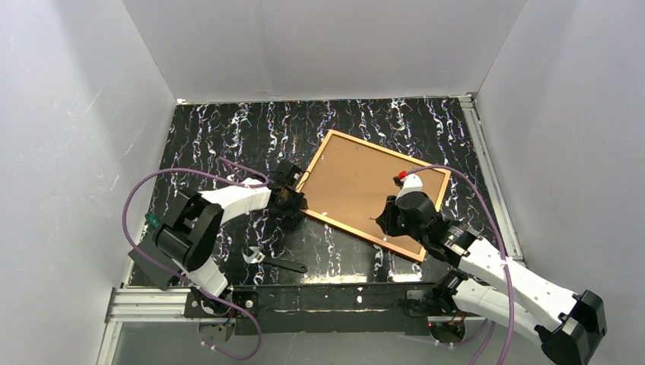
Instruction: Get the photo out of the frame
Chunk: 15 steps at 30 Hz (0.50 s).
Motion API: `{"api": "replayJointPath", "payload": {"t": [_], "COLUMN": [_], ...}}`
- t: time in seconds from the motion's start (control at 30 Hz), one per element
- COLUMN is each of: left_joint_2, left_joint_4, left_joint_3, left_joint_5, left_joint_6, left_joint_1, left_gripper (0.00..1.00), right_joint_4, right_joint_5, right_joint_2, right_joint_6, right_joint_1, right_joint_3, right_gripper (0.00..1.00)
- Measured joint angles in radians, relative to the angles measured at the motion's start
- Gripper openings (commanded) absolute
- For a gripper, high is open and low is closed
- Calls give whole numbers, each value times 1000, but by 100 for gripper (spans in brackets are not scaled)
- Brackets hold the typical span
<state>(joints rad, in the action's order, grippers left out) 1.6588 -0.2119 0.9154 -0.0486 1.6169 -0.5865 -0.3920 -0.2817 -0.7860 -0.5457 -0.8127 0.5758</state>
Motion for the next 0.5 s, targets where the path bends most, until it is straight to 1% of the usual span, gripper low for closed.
{"api": "replayJointPath", "payload": {"t": [0.07,0.13,0.27,0.33,0.5], "left_joint_2": [1,10,77,133,249], "left_joint_4": [5,21,63,75,64], "left_joint_3": [5,23,118,187,312], "left_joint_5": [-3,-10,-1,37,209], "left_joint_6": [-17,-71,-256,-362,-617], "left_joint_1": [0,0,27,61,160], "left_gripper": [0,0,0,0,0], "right_joint_4": [2,6,45,72,153], "right_joint_5": [0,0,5,12,39], "right_joint_2": [-6,-18,-70,-111,-256], "right_joint_6": [1,3,26,42,99], "right_joint_1": [0,0,0,0,0], "right_joint_3": [0,0,0,0,8], "right_gripper": [1,1,1,1,1]}}
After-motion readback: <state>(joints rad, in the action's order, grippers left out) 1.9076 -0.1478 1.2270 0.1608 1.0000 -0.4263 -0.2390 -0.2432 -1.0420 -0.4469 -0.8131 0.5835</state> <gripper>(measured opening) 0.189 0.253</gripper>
